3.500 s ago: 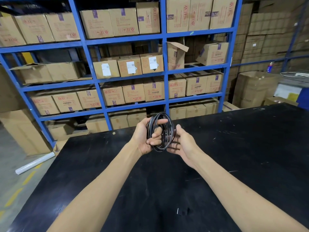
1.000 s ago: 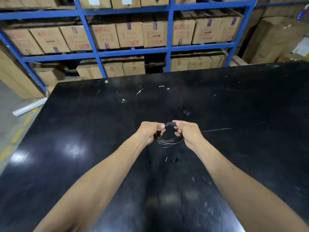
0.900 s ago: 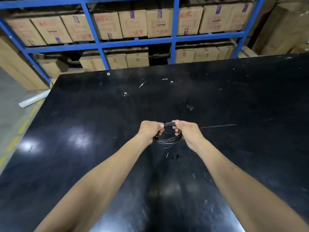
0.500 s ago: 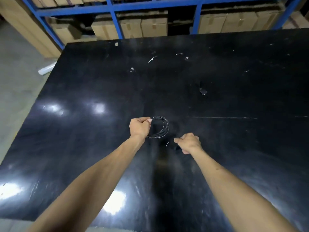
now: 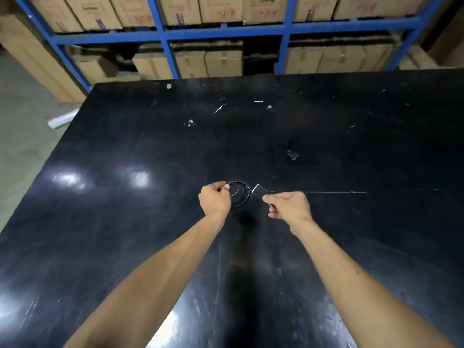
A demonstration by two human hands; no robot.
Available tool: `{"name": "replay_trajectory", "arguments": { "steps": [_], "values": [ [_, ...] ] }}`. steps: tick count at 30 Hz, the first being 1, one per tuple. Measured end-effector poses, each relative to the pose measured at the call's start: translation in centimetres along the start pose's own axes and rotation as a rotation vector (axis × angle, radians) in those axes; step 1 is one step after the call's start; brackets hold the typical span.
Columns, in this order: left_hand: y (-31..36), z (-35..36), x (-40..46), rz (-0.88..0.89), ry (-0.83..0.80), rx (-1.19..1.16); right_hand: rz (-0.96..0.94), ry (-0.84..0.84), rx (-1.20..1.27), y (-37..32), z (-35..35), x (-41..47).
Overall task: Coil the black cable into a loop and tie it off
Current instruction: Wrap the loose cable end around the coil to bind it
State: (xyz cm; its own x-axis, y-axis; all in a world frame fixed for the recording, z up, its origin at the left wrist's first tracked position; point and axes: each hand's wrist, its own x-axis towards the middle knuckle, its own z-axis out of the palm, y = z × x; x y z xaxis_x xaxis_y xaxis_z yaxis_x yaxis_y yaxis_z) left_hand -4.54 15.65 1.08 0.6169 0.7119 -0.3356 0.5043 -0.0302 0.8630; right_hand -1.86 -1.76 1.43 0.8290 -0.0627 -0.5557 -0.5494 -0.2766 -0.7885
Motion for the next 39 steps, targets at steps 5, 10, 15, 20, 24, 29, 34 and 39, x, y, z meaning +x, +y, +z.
{"name": "replay_trajectory", "arguments": {
  "steps": [5,10,15,20,24,29,34,39],
  "values": [
    [2.8,1.1,-3.3,0.244,-0.155,-0.014,0.009,0.086,-0.003,-2.7,0.7,-3.3],
    [3.5,0.1,-5.9,0.462,-0.31,-0.061,0.045,0.132,0.322,-4.1,1.2,-5.4],
    [3.6,-1.9,-6.3,0.491,-0.339,-0.01,0.071,-0.062,0.62,-5.1,1.9,-7.2],
    [4.5,-3.7,-5.1,0.436,-0.391,0.076,0.059,-0.095,0.603,-4.8,3.2,-7.9],
    [5.1,-4.3,-4.2,0.349,-0.44,0.07,0.009,-0.072,0.488,-5.5,3.7,-8.2],
    [5.2,-5.3,-3.2,0.347,-0.496,-0.028,-0.044,-0.128,0.519,-7.0,3.9,-8.7],
    [6.2,-5.5,-2.4,0.227,-0.417,-0.084,-0.286,0.144,-0.154,-7.8,4.6,-9.8],
    [7.5,-5.8,-1.7,0.148,-0.426,-0.108,-0.671,0.227,-0.568,-7.4,4.8,-10.8]
  ]
}}
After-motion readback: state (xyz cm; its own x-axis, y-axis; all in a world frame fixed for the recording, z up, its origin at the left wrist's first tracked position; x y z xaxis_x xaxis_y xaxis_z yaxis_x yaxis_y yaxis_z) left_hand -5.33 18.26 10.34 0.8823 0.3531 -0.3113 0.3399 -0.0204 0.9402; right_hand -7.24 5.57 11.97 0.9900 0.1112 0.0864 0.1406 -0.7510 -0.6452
